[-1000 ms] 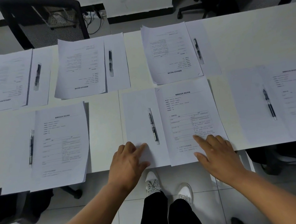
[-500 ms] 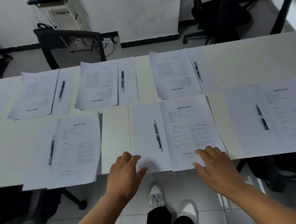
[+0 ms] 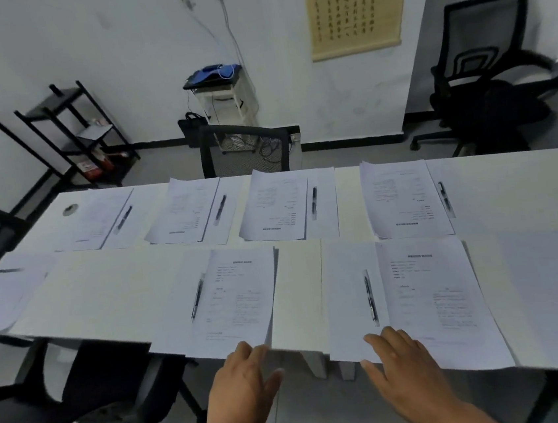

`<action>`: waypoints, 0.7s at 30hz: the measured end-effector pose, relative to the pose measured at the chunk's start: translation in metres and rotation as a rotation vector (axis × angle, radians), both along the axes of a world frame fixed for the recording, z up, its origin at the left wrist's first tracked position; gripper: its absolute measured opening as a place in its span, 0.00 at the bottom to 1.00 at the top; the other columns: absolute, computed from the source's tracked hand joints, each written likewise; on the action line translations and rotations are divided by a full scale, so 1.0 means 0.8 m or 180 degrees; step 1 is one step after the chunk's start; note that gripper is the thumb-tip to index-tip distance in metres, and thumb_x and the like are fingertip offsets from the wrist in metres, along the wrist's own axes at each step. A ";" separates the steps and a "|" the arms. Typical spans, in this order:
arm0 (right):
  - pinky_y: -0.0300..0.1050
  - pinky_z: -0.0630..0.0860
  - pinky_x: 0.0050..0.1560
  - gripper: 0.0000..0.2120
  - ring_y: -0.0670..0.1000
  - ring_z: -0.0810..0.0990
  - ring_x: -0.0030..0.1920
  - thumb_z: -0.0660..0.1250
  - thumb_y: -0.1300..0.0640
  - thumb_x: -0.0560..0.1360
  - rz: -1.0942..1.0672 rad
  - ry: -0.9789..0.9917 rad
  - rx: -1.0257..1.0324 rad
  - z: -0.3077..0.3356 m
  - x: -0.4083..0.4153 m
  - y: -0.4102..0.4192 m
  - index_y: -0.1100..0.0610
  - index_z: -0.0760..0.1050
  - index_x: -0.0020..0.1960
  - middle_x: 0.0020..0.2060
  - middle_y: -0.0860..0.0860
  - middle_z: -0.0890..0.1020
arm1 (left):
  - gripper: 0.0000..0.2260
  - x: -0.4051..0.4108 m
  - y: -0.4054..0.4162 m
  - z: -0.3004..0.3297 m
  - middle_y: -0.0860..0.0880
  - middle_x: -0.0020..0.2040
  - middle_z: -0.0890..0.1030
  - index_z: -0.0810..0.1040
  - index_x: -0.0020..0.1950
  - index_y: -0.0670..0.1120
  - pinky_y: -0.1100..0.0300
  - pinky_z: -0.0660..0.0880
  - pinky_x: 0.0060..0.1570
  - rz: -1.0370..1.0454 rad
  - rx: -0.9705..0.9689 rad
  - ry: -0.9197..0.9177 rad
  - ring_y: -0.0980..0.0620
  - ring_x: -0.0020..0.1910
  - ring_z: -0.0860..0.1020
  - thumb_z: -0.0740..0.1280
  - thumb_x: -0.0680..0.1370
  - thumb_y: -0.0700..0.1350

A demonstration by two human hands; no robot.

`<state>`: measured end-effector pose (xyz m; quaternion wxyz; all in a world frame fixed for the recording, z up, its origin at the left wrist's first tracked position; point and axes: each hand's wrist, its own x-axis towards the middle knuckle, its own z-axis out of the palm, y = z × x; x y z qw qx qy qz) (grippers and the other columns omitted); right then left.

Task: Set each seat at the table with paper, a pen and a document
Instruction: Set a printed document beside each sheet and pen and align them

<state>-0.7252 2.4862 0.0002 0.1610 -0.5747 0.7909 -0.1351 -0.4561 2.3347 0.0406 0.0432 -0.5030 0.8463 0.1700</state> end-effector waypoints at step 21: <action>0.45 0.78 0.47 0.28 0.47 0.80 0.50 0.53 0.36 0.77 -0.0264 0.0467 0.0661 0.045 0.250 -0.210 0.47 0.81 0.66 0.51 0.42 0.78 | 0.28 0.197 -0.249 -0.006 0.56 0.67 0.74 0.67 0.83 0.57 0.57 0.74 0.64 -0.0540 0.0239 0.0340 0.52 0.67 0.76 0.61 0.85 0.66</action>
